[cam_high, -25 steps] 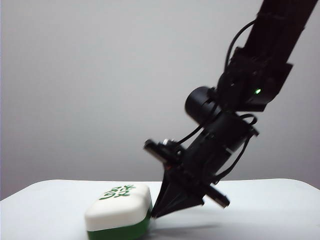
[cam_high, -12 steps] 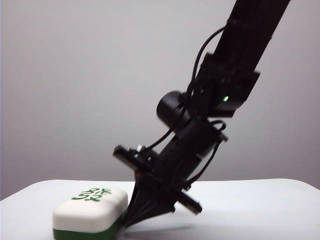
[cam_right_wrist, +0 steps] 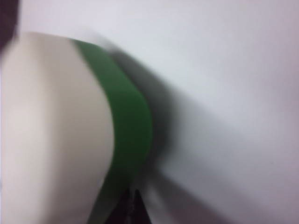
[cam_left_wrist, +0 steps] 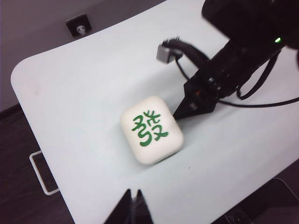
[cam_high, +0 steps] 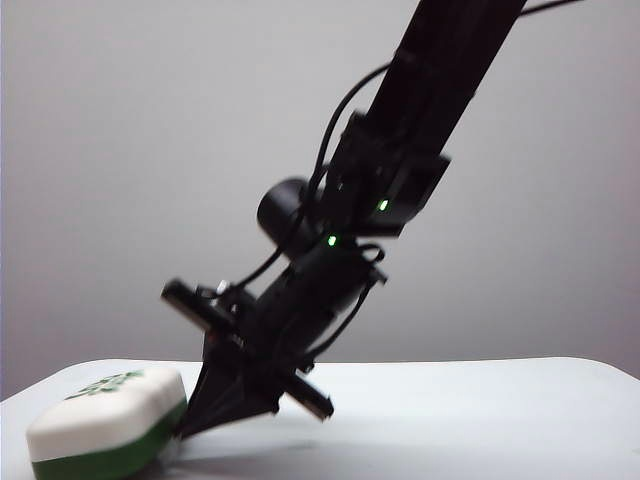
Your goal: Move the foam mahjong from the right side of the table to the left side of the table.
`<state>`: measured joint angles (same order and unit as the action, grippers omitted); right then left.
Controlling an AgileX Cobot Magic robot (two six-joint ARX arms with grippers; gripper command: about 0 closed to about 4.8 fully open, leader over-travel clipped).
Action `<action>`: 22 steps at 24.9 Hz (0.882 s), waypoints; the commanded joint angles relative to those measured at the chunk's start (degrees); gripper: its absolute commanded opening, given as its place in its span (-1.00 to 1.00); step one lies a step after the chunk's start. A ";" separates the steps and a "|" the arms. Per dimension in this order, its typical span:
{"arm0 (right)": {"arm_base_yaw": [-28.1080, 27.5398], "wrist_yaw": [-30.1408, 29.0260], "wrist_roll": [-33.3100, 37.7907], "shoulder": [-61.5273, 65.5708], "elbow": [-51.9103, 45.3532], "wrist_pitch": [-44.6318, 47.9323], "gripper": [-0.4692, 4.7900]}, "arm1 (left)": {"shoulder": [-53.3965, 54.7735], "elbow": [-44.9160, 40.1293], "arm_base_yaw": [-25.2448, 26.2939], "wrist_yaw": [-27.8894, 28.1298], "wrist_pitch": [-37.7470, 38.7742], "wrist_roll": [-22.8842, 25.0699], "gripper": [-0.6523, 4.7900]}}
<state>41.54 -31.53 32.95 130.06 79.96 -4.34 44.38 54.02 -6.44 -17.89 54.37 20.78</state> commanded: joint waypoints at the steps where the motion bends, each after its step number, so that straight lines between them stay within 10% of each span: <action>1: 1.05 -1.01 0.50 0.87 1.60 -0.59 -0.84 | -0.72 0.24 -0.02 -0.37 0.81 -0.20 -0.78; 22: 3.87 -0.22 7.74 4.04 6.29 6.03 -0.84 | -2.40 0.24 -0.04 -0.72 3.32 -0.20 -0.78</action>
<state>45.01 -30.70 40.01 133.53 84.88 0.58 42.24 54.02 -6.46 -17.91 57.78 20.78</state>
